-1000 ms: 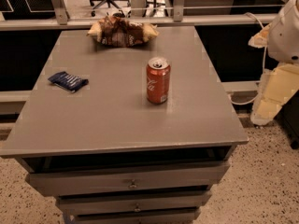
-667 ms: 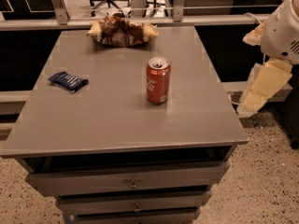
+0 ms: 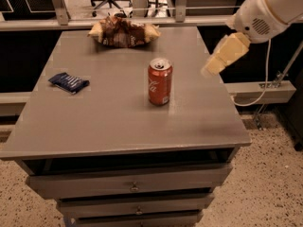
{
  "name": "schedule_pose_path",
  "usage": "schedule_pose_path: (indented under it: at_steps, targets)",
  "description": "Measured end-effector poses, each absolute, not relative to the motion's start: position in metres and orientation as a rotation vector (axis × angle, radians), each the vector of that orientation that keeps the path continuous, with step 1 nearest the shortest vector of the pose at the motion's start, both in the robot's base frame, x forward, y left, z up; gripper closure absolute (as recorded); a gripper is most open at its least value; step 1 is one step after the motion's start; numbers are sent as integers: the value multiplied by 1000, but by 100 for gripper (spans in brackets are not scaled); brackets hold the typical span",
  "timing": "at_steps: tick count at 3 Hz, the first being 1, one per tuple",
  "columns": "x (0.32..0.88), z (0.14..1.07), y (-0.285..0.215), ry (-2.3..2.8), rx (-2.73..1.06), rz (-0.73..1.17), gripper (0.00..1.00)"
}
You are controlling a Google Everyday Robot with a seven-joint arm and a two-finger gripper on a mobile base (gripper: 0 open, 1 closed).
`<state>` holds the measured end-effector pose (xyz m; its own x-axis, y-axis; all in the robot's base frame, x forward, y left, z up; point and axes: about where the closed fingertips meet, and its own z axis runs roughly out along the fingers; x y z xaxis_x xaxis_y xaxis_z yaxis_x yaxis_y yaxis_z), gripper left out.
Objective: Move rxbar blueberry near coke can
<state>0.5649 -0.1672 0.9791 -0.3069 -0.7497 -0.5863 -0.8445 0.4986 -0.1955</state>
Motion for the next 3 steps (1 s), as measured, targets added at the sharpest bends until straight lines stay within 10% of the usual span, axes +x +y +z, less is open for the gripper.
schedule_pose_path:
  at_steps: [3]
  targets:
    - [646,999,-76,2096,-1164,416,0]
